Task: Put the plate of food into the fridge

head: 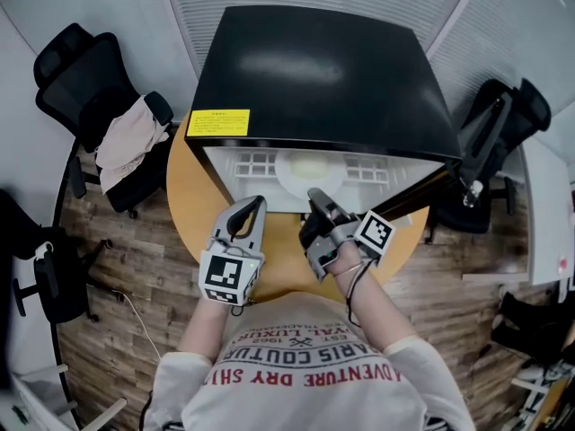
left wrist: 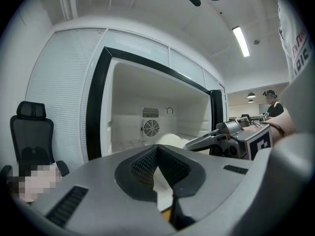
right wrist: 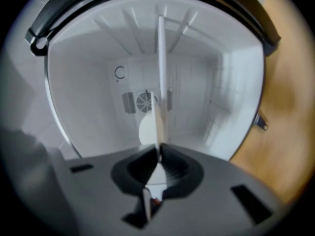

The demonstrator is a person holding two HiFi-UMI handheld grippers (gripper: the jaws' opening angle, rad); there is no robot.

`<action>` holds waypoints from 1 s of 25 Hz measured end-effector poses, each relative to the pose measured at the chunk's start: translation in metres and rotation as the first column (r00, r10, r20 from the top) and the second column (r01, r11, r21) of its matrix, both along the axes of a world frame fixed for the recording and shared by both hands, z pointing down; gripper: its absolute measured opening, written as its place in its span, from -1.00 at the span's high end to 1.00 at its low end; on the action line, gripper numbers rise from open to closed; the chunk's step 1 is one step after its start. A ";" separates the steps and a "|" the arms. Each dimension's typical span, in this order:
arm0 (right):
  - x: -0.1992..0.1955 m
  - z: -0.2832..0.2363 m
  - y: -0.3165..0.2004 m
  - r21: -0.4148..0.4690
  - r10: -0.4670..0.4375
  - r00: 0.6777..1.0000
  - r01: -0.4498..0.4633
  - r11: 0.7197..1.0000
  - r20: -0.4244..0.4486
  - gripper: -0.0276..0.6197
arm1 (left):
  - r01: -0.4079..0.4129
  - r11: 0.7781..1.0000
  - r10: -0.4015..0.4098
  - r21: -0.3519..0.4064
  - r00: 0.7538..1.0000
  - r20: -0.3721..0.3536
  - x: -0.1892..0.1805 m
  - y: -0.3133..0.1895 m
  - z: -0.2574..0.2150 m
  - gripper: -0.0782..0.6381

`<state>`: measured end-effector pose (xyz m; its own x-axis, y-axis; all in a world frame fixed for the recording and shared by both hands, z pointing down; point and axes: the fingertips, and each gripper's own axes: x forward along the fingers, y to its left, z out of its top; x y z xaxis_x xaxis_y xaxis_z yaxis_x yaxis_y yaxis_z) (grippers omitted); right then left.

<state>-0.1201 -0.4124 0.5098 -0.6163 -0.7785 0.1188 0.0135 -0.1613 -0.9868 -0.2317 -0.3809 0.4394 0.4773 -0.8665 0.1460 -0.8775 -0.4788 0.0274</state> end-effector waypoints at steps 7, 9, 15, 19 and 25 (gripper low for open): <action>-0.001 -0.003 -0.016 0.024 0.024 1.000 -0.024 0.999 -0.014 0.75 | -0.001 1.000 0.001 -0.006 1.000 0.002 0.005 -0.009 0.003 0.71; 0.000 -0.002 -0.020 0.036 0.035 0.999 -0.034 0.999 -0.022 0.74 | -0.005 1.000 0.005 -0.007 1.000 0.005 0.007 -0.011 0.004 0.71; 0.001 0.003 -0.025 0.033 0.051 0.997 -0.049 0.998 -0.059 0.63 | -0.004 1.000 0.004 -0.012 1.000 0.005 0.008 -0.017 0.006 0.71; 0.000 0.002 -0.025 0.048 0.048 0.996 -0.045 0.998 -0.079 0.61 | -0.009 1.000 0.009 -0.021 1.000 0.002 0.010 -0.018 0.009 0.71; 0.000 0.002 -0.025 0.052 0.043 0.997 -0.040 0.998 -0.069 0.61 | -0.019 1.000 0.020 -0.025 1.000 0.006 0.013 -0.018 0.011 0.71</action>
